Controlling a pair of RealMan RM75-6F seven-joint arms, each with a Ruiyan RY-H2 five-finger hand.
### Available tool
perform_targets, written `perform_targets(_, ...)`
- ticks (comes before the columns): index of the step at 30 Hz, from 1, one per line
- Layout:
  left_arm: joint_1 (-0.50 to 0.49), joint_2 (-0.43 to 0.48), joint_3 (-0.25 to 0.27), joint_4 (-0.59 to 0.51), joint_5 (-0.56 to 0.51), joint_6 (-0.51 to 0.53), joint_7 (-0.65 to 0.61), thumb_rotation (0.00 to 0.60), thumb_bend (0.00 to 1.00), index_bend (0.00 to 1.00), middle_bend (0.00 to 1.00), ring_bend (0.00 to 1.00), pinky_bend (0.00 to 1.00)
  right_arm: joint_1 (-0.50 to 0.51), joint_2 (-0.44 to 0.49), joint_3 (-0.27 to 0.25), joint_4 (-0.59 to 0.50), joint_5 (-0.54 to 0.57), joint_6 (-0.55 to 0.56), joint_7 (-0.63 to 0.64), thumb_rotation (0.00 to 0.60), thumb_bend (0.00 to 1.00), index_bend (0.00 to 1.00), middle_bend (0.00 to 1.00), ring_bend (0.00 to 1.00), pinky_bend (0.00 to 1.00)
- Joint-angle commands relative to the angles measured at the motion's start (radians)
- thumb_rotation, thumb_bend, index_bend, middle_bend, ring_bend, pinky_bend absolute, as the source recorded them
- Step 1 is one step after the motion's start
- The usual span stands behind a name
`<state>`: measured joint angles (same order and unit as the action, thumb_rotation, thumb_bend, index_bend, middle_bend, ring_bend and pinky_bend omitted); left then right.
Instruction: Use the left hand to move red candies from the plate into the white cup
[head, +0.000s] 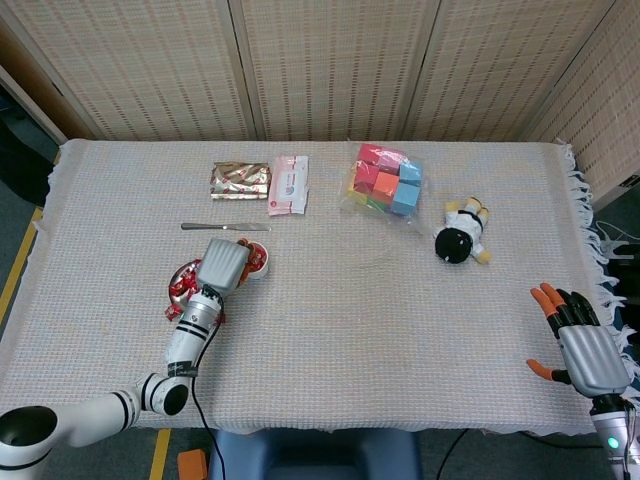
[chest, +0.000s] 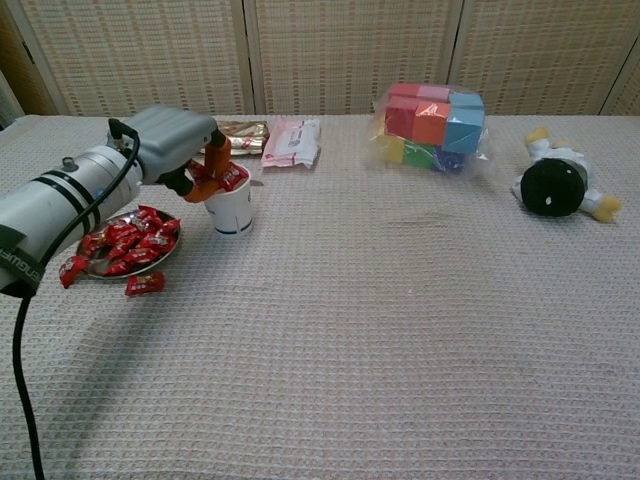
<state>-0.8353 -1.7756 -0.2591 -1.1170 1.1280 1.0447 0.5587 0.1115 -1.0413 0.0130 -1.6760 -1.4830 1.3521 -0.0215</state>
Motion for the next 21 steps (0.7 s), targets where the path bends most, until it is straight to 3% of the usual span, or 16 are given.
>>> perform_targets(1, -0.003, -0.003, 0.002, 0.002, 0.006, 0.007, 0.005, 0.6, 0.7, 0.68, 0.73, 0.71, 1.0, 0.0, 0.0, 0.001, 0.0, 0.001, 0.001, 0.0, 0.6, 0.05, 0.0, 0.0, 0.0, 0.0)
perform_targets(21, -0.016, -0.012, 0.009, 0.0, 0.001, 0.018, 0.07, 0.6, 0.66, 0.52, 0.7, 0.71, 1.0, -0.005, 0.007, -0.001, -0.003, -0.001, 0.007, 0.007, 0.6, 0.05, 0.0, 0.0, 0.0, 0.0)
